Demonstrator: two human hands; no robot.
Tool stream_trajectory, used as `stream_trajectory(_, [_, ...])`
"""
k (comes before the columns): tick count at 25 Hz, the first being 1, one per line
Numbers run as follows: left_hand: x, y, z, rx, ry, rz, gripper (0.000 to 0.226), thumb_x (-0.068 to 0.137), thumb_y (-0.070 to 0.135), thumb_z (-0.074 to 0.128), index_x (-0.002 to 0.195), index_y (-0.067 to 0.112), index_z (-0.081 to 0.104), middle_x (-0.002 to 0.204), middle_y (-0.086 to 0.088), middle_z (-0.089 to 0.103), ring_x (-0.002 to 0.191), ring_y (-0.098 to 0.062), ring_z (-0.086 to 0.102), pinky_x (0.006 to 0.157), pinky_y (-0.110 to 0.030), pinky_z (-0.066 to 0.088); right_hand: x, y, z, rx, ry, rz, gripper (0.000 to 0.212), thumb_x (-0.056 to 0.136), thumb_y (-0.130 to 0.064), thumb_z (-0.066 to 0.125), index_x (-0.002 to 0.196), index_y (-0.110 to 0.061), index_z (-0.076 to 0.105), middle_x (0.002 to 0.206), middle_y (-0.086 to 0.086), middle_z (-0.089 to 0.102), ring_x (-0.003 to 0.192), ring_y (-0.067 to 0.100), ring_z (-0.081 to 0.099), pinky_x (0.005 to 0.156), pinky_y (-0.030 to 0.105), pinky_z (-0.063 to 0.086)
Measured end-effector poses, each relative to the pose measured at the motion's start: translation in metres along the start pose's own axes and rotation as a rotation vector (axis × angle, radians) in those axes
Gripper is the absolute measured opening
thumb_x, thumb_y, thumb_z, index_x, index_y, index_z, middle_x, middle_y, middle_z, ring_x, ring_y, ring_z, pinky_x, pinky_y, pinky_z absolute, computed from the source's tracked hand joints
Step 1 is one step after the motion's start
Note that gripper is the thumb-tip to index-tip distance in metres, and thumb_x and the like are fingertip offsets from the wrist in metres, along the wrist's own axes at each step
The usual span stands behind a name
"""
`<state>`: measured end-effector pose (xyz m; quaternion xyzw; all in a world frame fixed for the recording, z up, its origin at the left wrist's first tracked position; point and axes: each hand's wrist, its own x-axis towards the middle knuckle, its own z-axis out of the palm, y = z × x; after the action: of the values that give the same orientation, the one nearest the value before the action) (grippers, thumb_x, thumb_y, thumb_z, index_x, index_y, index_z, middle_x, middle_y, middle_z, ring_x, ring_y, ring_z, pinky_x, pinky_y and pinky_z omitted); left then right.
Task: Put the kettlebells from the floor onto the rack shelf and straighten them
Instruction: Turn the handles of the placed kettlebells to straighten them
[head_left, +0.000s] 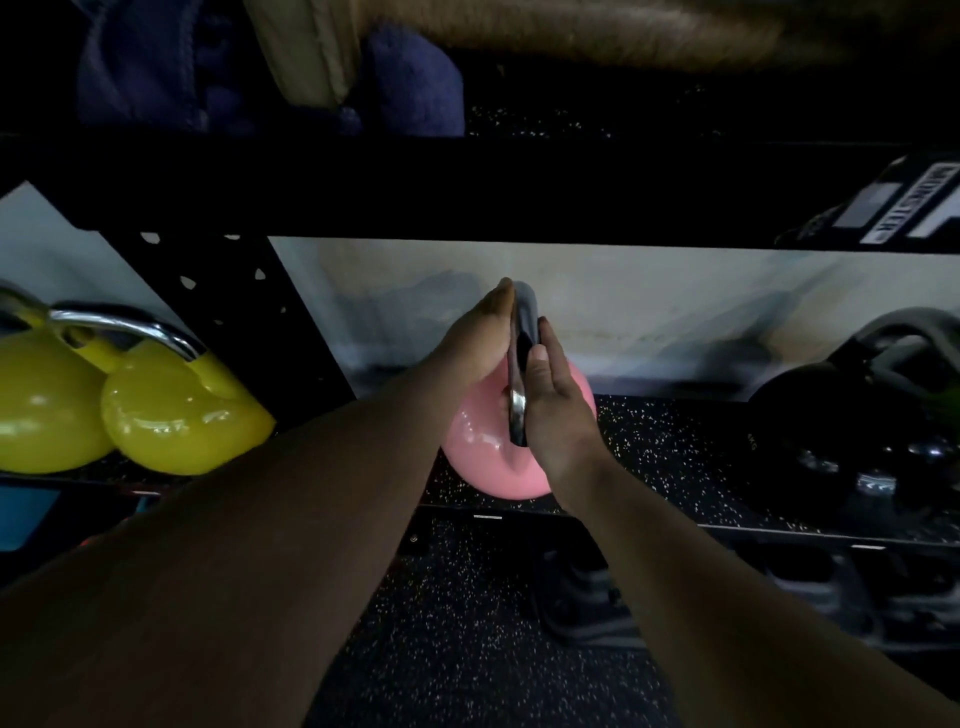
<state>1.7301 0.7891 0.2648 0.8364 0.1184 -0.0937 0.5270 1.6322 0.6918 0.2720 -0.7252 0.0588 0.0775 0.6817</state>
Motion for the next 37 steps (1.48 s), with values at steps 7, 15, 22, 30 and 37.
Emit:
stream_trajectory(7, [-0.074,-0.023,-0.05,0.542,-0.04,0.284,0.044,0.102,0.042,0.034,0.134,0.018,0.052,0.126,-0.011,0.063,0.109,-0.026,0.062,0.087,-0.033,0.05,-0.053,0.02,-0.086,-0.43,-0.065,0.04,0.029,0.097,-0.031,0.051,0.126,-0.032,0.057,0.115,0.006,0.064,0.081,0.013,0.063,0.058,0.021,0.049])
stream_trajectory(15, [-0.116,-0.057,-0.146,0.794,0.214,0.384,0.022,0.083,0.044,0.051,0.088,0.032,0.069,0.09,0.013,0.071,0.081,-0.009,0.066,0.061,-0.023,0.044,-0.053,-0.014,-0.015,-0.656,0.01,-0.376,0.014,0.09,-0.017,0.058,0.096,-0.028,0.066,0.092,-0.007,0.065,0.08,0.008,0.059,0.072,0.019,0.044])
stream_trajectory(22, [-0.127,-0.119,-0.283,0.69,0.595,0.311,0.019,0.087,0.034,0.055,0.081,0.018,0.063,0.089,-0.003,0.069,0.083,-0.03,0.064,0.062,-0.036,0.049,-0.038,-0.034,0.166,-0.66,-0.156,-0.509,0.014,0.091,-0.024,0.054,0.103,-0.027,0.062,0.098,-0.004,0.063,0.088,0.013,0.059,0.08,0.034,0.051])
stream_trajectory(30, [-0.057,-0.175,-0.386,0.178,0.629,-0.121,0.069,0.094,0.057,0.044,0.144,0.009,0.035,0.146,-0.02,0.038,0.129,-0.043,0.041,0.096,-0.048,0.038,0.011,-0.057,0.347,-0.712,-0.225,-0.531,0.053,0.095,-0.029,0.053,0.143,-0.016,0.037,0.137,0.013,0.041,0.128,0.031,0.041,0.105,0.041,0.037])
stream_trajectory(37, [-0.02,-0.182,-0.369,-0.069,0.575,-0.073,0.069,0.1,0.05,0.035,0.148,0.003,0.023,0.156,-0.022,0.025,0.14,-0.037,0.03,0.11,-0.048,0.031,0.058,-0.047,0.383,-0.644,-0.137,-0.192,0.045,0.096,-0.046,0.049,0.129,-0.017,0.048,0.13,0.014,0.056,0.119,0.033,0.052,0.09,0.033,0.042])
